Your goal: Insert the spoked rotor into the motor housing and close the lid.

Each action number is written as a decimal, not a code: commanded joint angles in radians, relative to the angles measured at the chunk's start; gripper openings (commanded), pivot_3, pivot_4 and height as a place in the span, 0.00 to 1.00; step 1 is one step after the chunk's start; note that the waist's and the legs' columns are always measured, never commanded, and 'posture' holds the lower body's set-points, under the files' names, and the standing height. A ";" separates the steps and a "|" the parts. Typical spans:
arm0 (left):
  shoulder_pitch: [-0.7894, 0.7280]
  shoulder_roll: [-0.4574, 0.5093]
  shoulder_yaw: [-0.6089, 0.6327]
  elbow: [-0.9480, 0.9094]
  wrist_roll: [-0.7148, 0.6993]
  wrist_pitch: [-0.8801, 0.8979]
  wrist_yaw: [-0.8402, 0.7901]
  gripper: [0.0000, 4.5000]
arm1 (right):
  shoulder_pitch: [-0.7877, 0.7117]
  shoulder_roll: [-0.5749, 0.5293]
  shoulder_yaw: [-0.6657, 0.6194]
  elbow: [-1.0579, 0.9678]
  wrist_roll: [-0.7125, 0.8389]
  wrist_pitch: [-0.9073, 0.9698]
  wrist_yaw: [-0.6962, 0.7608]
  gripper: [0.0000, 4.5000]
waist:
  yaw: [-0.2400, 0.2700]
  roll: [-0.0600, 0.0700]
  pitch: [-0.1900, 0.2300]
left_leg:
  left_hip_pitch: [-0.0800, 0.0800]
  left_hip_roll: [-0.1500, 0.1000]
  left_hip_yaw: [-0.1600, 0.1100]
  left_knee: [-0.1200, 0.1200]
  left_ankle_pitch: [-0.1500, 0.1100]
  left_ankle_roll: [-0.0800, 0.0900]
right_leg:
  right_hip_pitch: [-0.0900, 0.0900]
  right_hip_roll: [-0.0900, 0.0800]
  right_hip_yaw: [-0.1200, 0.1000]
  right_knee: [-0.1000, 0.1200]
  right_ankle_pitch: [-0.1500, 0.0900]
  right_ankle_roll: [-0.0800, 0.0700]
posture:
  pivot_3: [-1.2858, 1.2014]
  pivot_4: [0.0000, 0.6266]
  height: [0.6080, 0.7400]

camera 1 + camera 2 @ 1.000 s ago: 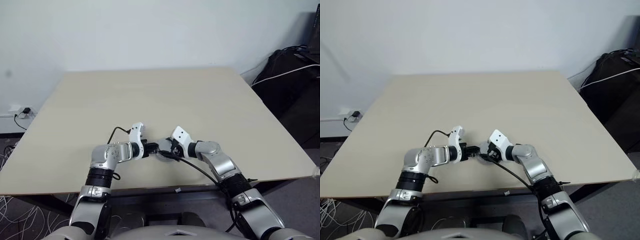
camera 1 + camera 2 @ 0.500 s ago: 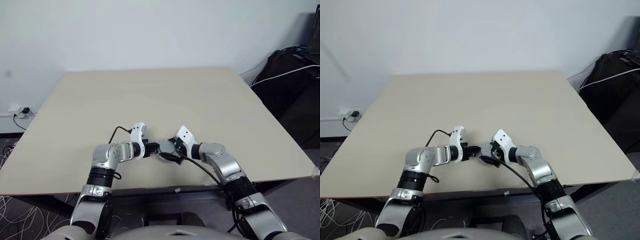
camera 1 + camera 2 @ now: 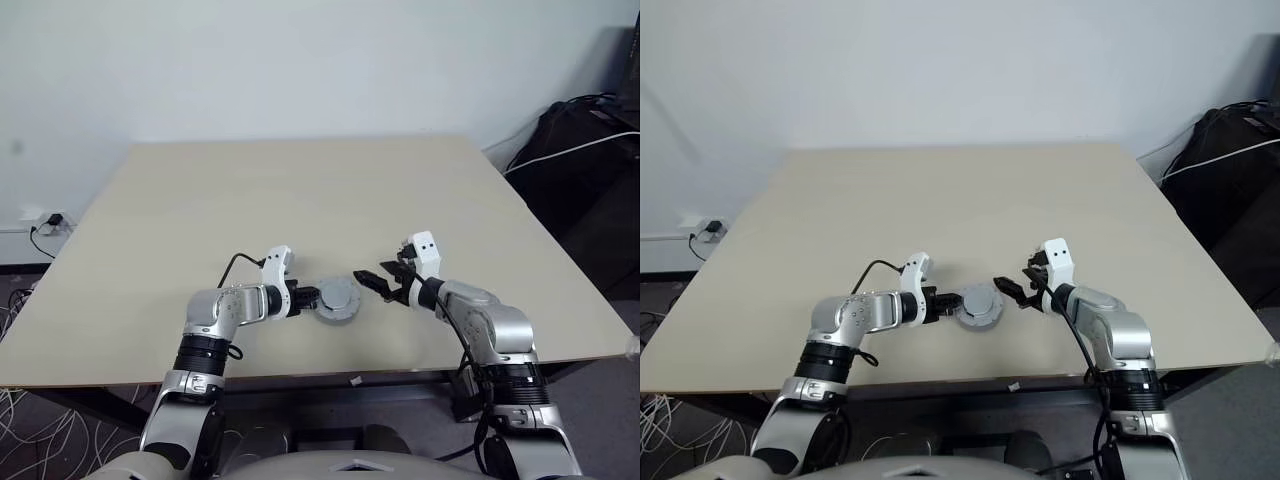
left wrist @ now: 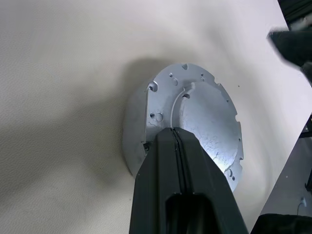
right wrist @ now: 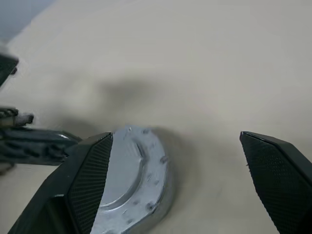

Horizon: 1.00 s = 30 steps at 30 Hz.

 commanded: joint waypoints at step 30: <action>0.032 0.006 -0.042 -0.022 0.008 0.036 -0.026 0.00 | -0.150 0.229 -0.332 0.286 0.250 0.399 -0.180 0.99 | -0.014 0.002 -0.001 | 0.000 0.000 0.001 0.000 0.000 0.000 | 0.000 0.000 0.000 0.000 0.000 0.000 | 0.52 0.00 1.00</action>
